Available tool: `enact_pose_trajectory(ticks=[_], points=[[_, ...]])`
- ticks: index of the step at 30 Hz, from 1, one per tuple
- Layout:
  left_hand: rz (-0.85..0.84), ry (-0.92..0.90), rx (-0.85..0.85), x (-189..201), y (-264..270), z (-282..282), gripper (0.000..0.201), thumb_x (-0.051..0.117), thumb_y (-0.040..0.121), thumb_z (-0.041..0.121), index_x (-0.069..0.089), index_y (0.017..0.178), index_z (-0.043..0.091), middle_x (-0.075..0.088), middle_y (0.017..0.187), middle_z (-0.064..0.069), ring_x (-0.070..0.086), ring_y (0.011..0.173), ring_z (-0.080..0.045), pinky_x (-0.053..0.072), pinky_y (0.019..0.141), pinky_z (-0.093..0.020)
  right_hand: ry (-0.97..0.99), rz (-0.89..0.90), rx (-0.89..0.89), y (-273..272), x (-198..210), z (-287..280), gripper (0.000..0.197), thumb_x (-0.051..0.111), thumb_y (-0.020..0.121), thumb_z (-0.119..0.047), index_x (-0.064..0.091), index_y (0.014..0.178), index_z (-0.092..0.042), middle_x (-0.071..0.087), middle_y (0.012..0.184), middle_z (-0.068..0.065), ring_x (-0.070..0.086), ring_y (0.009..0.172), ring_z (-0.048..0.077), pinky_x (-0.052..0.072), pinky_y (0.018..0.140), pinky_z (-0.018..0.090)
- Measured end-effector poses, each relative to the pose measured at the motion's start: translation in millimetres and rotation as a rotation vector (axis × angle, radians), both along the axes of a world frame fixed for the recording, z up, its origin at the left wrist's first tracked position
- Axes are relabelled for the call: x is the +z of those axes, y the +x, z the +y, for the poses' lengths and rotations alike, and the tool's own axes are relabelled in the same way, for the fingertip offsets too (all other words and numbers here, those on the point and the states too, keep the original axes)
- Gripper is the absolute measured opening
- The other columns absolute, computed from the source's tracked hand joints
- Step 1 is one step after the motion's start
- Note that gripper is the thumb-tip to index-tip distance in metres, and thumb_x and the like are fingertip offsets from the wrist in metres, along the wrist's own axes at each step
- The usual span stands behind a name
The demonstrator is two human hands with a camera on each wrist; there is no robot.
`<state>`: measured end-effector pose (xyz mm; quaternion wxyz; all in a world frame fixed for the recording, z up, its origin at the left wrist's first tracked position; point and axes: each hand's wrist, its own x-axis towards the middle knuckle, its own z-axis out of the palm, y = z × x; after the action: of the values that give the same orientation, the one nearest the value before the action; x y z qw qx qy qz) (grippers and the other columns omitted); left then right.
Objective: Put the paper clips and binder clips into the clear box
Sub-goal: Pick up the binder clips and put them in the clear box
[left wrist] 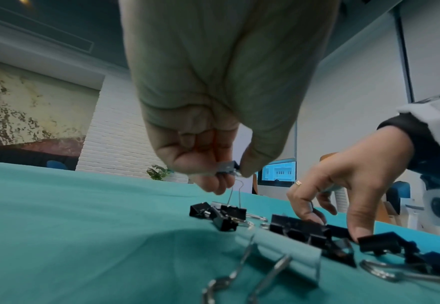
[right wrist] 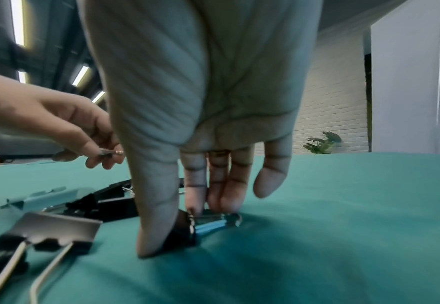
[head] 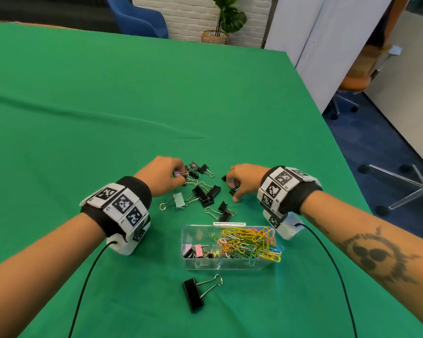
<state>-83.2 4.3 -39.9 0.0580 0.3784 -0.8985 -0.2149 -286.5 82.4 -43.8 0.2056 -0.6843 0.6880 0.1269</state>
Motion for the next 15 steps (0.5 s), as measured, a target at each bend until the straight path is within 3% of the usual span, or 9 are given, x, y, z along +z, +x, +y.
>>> enact_pose_trajectory(ticks=[4,8,12,15], points=[[0.014,-0.01,0.003,-1,3,7,0.021,0.046,0.091,0.016,0.056,0.107,0.006,0.047,0.091,-0.003,0.044,0.082,-0.017,0.034,0.075,-0.024,-0.116,-0.114,-0.136,-12,7,3,0.021,0.062,0.083,-0.017,0.042,0.089,-0.012,0.047,0.084,0.003,0.044,0.08,0.02,0.035,0.058,0.021],[0.07,0.023,0.042,-4,5,13,0.016,0.035,0.095,0.016,0.047,0.086,0.008,0.045,0.078,-0.001,0.042,0.077,-0.02,0.03,0.059,-0.024,-0.116,-0.128,-0.23,-17,10,0,0.009,0.045,0.091,-0.018,0.038,0.095,-0.013,0.049,0.09,0.007,0.044,0.08,0.021,0.036,0.069,0.027],[0.12,0.037,0.044,-3,7,16,0.021,0.031,0.095,0.015,0.043,0.079,0.009,0.047,0.076,-0.003,0.042,0.073,-0.02,0.03,0.057,-0.024,-0.105,-0.055,-0.264,-12,-6,-9,0.031,0.049,0.089,-0.046,0.04,0.091,-0.016,0.045,0.071,-0.003,0.041,0.061,0.01,0.035,0.055,0.023],[0.082,0.045,0.011,1,13,18,0.026,0.031,0.09,0.029,0.034,0.066,0.021,0.041,0.068,0.003,0.037,0.063,-0.013,0.028,0.054,-0.024,-0.122,-0.029,-0.241,-8,-10,-14,0.038,0.053,0.086,-0.05,0.041,0.094,-0.015,0.043,0.07,-0.004,0.044,0.063,0.013,0.036,0.056,0.025]])
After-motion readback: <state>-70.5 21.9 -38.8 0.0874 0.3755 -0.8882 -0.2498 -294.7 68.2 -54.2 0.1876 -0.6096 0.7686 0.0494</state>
